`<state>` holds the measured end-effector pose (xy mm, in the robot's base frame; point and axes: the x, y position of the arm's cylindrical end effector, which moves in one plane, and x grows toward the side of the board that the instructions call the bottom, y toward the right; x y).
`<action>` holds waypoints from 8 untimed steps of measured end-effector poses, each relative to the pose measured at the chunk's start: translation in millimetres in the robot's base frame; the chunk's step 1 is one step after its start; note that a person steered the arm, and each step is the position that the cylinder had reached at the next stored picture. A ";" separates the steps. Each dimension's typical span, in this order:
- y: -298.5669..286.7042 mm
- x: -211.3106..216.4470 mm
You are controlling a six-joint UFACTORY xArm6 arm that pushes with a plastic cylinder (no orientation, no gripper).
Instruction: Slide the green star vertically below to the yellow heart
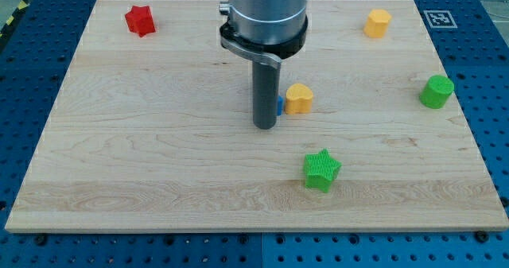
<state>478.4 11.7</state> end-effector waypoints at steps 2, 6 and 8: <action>4.8 106.7; 120.1 80.6; 123.0 139.7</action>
<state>618.1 134.6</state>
